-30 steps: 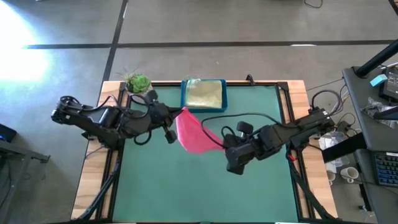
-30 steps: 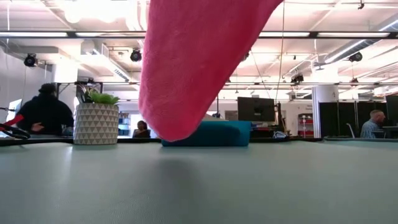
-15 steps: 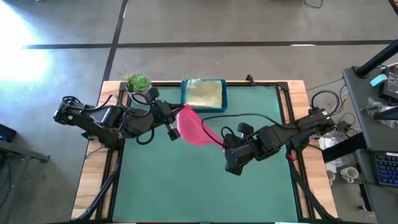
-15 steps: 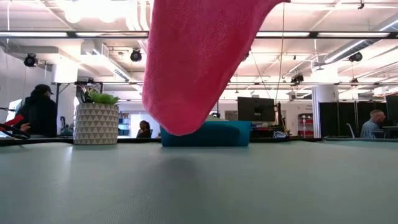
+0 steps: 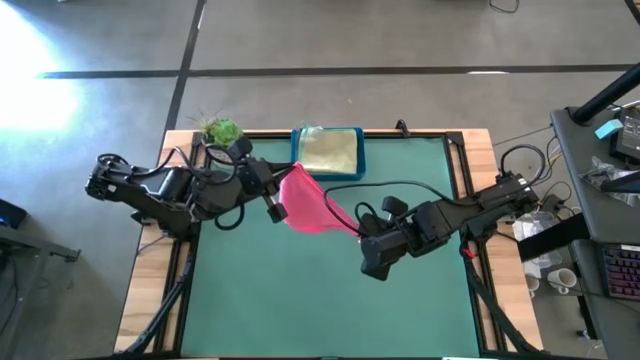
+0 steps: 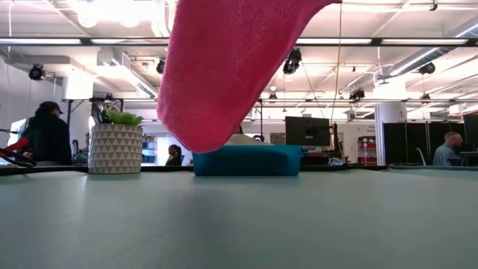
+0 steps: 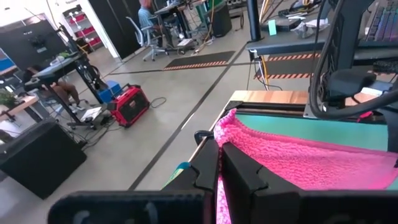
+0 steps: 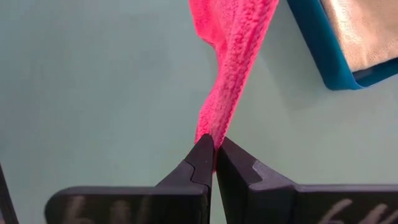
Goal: Fold microfiber towels
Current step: Fold the pink microfiber cloth
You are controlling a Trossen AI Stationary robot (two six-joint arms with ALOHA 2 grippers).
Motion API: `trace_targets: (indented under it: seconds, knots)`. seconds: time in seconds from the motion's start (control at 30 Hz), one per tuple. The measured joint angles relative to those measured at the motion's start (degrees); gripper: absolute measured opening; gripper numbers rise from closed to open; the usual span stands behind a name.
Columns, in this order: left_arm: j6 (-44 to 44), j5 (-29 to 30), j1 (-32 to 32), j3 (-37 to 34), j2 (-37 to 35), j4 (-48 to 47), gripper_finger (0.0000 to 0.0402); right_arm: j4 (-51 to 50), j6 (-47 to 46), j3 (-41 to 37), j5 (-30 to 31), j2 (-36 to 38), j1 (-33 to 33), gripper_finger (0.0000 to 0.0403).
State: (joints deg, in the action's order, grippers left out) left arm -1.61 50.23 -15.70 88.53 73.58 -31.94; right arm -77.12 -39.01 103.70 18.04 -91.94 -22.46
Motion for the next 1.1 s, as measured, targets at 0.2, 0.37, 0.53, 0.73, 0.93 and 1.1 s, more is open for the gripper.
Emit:
trace_targets:
  seconds: [0.2, 0.37, 0.53, 0.73, 0.93, 1.1]
  knots:
    - [-0.8, -0.2, 0.0, -0.5, 0.1, -0.9, 0.0, -1.9, 2.3, 0.8, 1.3, 0.0, 0.1, 0.0009]
    - [-0.3, 0.0, 0.0, -0.6, 1.0, -4.6, 0.0, -7.1, 3.8, 3.8, 4.1, 0.1, 2.1, 0.0008]
    - [0.8, -2.7, 0.0, -0.7, 2.6, -5.2, 0.0, -10.5, 5.6, 6.8, 6.1, 0.1, 3.5, 0.0008]
    - [9.8, -7.9, 0.0, -0.7, 5.4, -12.5, 0.0, -11.1, 8.7, 10.8, 10.8, 0.0, 3.8, 0.0008]
    - [22.1, -12.2, 0.0, -0.7, 7.3, -17.1, 0.0, -11.1, 12.3, 14.2, 13.5, 0.0, 3.7, 0.0008]
    - [30.2, -15.9, 0.0, -0.7, 8.1, -17.4, 0.0, -12.3, 12.7, 15.3, 12.9, 0.0, 3.7, 0.0008]
